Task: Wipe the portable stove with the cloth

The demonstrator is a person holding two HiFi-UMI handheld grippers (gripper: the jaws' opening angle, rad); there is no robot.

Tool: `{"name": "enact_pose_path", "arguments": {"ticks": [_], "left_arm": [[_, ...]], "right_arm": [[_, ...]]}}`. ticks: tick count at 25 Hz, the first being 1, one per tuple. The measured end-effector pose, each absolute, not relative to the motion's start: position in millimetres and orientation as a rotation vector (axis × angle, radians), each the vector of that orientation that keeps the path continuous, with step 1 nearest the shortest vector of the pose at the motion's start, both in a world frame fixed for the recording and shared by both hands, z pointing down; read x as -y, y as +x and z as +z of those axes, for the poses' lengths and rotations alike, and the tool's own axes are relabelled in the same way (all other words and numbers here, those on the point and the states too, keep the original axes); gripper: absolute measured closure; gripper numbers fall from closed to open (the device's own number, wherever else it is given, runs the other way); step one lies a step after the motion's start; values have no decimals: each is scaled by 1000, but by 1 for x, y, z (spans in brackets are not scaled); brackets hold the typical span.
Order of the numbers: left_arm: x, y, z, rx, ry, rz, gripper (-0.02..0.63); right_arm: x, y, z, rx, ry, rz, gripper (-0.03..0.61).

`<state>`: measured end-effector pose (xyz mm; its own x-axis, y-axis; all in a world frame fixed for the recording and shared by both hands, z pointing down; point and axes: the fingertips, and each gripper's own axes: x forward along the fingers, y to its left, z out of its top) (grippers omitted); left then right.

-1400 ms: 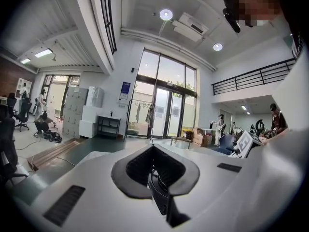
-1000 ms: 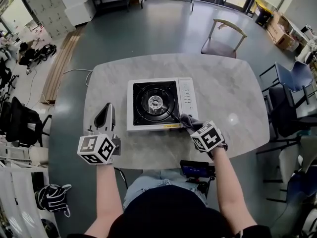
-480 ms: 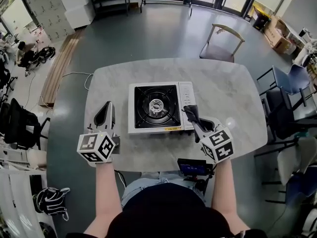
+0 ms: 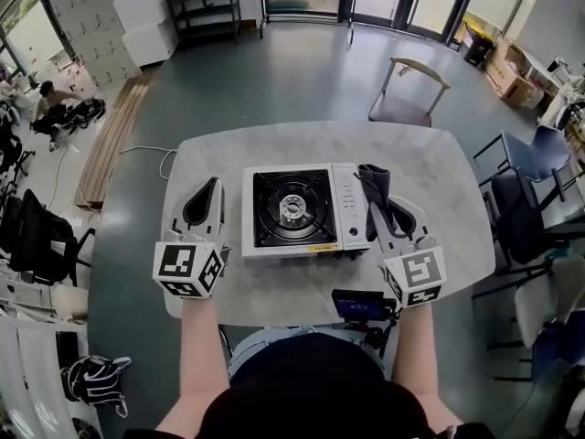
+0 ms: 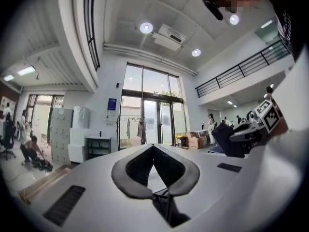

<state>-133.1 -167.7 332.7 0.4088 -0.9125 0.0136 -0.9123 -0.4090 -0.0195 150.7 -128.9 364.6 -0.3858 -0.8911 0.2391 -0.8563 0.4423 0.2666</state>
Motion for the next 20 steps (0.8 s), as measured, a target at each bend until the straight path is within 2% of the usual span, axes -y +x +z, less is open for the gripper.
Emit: {"name": "enact_pose_path", "arguments": {"ticks": [7, 20], "left_arm": [[165, -121, 284, -1539, -2504, 18, 603], [167, -112, 274, -1490, -2511, 62, 603]], "right_arm": [[133, 151, 330, 2467, 1583, -225, 512], [136, 147, 314, 2488, 1575, -263, 512]]}}
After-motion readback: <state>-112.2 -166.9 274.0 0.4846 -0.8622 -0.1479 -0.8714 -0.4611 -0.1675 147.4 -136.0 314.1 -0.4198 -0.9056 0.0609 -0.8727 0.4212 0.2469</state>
